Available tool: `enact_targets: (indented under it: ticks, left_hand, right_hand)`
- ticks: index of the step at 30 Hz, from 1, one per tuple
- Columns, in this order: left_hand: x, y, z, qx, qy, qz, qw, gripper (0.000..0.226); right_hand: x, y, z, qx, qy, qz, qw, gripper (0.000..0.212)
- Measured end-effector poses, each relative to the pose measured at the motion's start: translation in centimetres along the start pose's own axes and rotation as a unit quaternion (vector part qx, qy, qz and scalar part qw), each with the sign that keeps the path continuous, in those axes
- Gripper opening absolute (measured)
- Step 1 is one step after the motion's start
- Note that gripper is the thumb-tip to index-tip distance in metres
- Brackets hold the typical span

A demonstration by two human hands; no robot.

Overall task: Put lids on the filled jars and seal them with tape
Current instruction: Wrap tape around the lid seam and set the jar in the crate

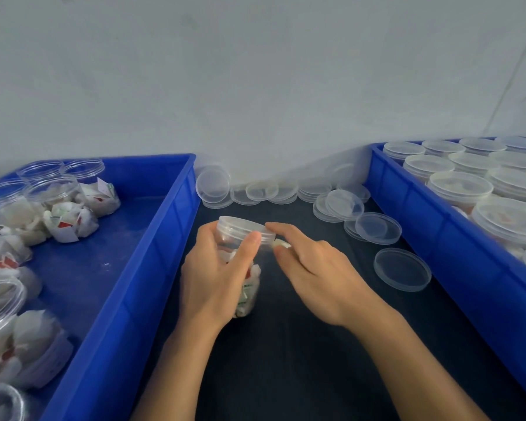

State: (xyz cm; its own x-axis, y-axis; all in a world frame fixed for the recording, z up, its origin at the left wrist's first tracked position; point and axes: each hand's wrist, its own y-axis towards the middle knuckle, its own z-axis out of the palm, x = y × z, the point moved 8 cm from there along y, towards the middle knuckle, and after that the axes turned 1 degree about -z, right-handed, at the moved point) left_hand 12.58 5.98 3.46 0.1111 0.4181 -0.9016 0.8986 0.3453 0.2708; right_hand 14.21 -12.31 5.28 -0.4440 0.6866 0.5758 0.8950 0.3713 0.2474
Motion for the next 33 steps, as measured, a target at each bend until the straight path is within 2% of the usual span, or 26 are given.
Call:
enact_targets:
  ticks: [6,12,20,22,24,27,30,33]
  left_hand:
    - [0.5,0.3,0.2,0.021,-0.061,-0.001,0.998,0.038]
    - [0.4,0.4,0.6,0.059,-0.102,0.004,0.993,0.055]
    - [0.4,0.5,1.1,0.116,-0.133,0.002,0.984,0.066]
    - [0.1,0.2,1.0,0.106,-0.105,0.02,0.989,0.068]
    - [-0.7,0.0,0.1,0.045,-0.034,0.064,0.996,0.058]
    - [-2.1,-0.6,-1.0,-0.046,0.054,0.116,0.991,0.044]
    - [-2.3,-1.0,-0.1,-0.024,0.057,0.115,0.991,0.048]
    - [-1.8,-0.7,0.5,0.013,0.005,0.091,0.996,0.064]
  right_hand:
    - [0.0,0.2,-0.8,-0.014,-0.064,-0.006,0.998,0.04]
    - [-0.3,0.1,-0.4,0.002,-0.066,0.001,0.998,0.039]
    - [-0.3,0.1,-0.4,-0.007,-0.028,0.011,1.0,0.033]
    - [-0.3,0.0,-0.5,-0.009,-0.026,0.013,1.0,0.032]
    - [-0.3,-0.1,-0.7,-0.014,-0.027,0.017,0.999,0.033]
    - [0.1,-0.1,-0.7,-0.025,-0.041,0.019,0.999,0.04]
    - [0.3,-0.1,-0.6,-0.036,-0.051,0.016,0.998,0.044]
    - [-0.2,0.0,-0.2,-0.016,-0.014,0.024,0.999,0.043]
